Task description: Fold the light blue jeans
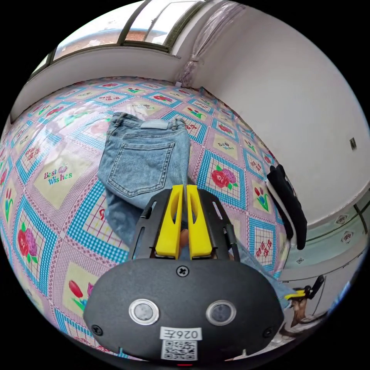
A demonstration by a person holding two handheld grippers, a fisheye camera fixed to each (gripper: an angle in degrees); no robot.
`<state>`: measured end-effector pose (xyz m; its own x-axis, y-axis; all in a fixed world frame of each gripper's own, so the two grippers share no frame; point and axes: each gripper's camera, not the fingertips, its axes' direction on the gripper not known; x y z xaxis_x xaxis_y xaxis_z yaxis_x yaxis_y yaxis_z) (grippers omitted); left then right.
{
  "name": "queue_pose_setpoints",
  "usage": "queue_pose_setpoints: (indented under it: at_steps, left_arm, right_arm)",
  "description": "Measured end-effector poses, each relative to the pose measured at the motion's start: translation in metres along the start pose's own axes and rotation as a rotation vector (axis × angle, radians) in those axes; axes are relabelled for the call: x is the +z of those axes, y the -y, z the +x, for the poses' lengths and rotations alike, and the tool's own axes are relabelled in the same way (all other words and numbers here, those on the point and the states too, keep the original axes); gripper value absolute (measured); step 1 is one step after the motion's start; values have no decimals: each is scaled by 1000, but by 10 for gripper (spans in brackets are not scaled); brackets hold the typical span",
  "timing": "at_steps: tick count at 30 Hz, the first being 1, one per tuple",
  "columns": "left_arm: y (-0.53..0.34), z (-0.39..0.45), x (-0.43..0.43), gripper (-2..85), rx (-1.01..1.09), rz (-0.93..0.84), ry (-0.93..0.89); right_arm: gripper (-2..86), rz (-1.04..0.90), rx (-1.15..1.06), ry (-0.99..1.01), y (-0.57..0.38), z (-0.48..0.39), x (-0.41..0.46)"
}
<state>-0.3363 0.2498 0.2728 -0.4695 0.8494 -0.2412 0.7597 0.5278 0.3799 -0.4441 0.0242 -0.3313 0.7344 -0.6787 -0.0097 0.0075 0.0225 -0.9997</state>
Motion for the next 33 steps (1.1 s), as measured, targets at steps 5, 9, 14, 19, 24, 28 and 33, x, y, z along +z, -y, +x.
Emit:
queue_pose_setpoints:
  at_steps: [5,9,14,19,24,28,33]
  left_arm:
    - [-69,-36,-58,-7,-13,30,-26]
    - [-122,-80,-119,-10,-49,108,-174]
    - [-168,-114,-177,-10,-86,157,-287]
    - [-223,-114,-203,-10,-38,107,-395]
    - [-319,-104,-214,-10,-35,-21,-465]
    - [-388,-104,-205,-10,-145,-117,-519]
    - [-460,-88,-199,-10,-390,-158,-587]
  right_arm:
    - [-12,-148,-7,-278,20,3,35]
    - [7,-107,109,-232,2,2,53]
    - [43,-6,89,-417,-10,-44,53]
    - [64,48,-25,-487,-3,-93,74]
    - [57,-8,-108,-591,7,-122,93]
    - [1,-140,-173,-661,24,-126,119]
    - [-10,48,-227,-526,53,-146,84]
